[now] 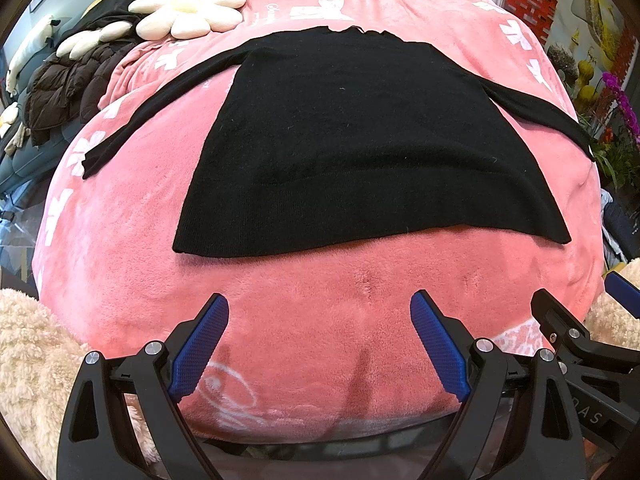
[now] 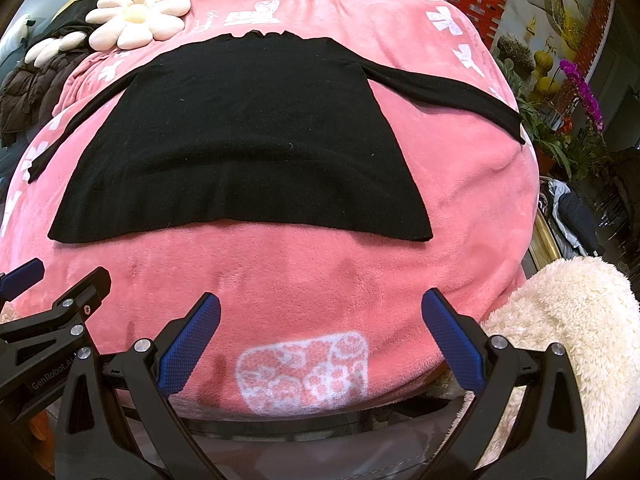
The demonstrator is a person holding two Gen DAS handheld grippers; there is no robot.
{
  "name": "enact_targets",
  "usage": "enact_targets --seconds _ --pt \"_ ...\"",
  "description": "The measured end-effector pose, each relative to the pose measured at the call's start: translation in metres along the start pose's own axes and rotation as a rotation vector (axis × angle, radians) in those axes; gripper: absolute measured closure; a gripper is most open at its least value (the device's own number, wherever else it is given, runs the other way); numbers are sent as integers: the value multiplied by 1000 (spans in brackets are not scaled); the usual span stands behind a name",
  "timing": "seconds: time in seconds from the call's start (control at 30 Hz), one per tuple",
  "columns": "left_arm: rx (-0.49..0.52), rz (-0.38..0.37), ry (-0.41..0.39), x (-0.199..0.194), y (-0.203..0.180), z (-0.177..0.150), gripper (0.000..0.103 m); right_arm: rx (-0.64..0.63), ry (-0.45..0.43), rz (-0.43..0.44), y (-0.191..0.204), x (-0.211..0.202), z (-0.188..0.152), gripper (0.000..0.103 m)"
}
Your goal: Fold small clothes
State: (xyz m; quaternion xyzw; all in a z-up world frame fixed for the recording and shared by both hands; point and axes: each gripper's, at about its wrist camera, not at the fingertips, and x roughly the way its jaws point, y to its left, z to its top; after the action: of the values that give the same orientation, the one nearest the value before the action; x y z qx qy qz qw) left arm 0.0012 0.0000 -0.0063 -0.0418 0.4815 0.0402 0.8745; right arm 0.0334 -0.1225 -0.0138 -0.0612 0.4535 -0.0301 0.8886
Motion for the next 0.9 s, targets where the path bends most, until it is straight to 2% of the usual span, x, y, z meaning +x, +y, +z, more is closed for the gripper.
enact_targets --seconds 0.43,0.57,0.67,0.77,0.87,0.9 --pt "-4 1 7 1 1 1 14 3 19 2 -3 3 -3 5" --pt "-25 -13 -7 -2 7 2 12 -19 33 -43 -5 10 8 5" --pt "-31 -14 -38 -7 10 3 12 51 -3 -10 -29 11 32 5" --pt "-31 -2 -37 -5 12 7 12 109 -40 -37 -72 20 70 5" --pt "-42 -27 -33 -2 12 15 12 204 -58 -73 -136 42 114 5" --pt "-47 -29 -32 -1 12 18 12 263 -58 -86 -169 55 131 5"
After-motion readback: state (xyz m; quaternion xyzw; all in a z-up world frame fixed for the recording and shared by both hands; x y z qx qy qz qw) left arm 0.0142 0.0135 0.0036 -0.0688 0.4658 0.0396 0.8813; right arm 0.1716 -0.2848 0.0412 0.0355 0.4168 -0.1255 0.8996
